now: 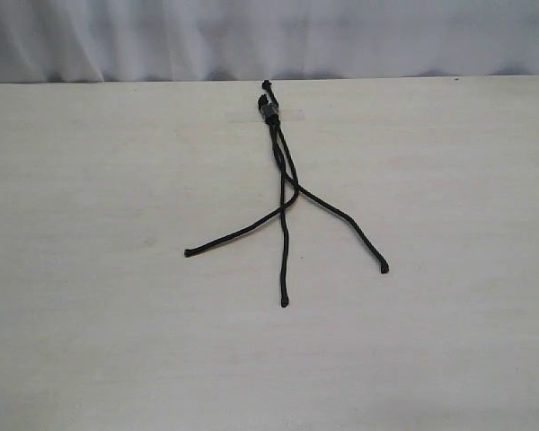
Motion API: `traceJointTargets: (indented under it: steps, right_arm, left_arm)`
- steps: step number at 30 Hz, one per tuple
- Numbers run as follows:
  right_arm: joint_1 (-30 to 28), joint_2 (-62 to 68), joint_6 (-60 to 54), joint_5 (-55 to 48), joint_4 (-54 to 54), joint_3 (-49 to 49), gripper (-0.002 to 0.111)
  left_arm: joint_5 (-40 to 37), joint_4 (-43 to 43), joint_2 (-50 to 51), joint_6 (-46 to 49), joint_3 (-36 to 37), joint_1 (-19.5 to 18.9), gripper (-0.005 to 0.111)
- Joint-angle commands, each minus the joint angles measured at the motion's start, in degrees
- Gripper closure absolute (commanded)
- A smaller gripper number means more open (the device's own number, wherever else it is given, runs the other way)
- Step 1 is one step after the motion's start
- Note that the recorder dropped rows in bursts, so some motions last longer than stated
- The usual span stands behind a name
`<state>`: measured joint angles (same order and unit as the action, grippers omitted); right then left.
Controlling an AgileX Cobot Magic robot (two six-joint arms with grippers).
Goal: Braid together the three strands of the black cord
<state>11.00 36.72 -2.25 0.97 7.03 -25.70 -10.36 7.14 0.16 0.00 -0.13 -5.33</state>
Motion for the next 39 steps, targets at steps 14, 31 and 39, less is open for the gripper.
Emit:
traceJointTargets:
  steps: [14, 31, 39]
  right_arm:
    - [-0.2, -6.8, 4.9, 3.8, -5.6, 8.3, 0.104]
    - [-5.0, -31.9, 4.6, 0.6, -5.8, 24.7, 0.104]
    - [-11.0, -36.7, 4.6, -5.0, -5.8, 25.7, 0.104]
  left_arm:
    - [0.2, -0.5, -0.2, 0.0, 0.1, 0.0, 0.107]
    - [0.0, -0.3, -0.2, 0.0, 0.1, 0.0, 0.107]
    - [-0.1, -0.3, -0.2, 0.0, 0.1, 0.0, 0.107]
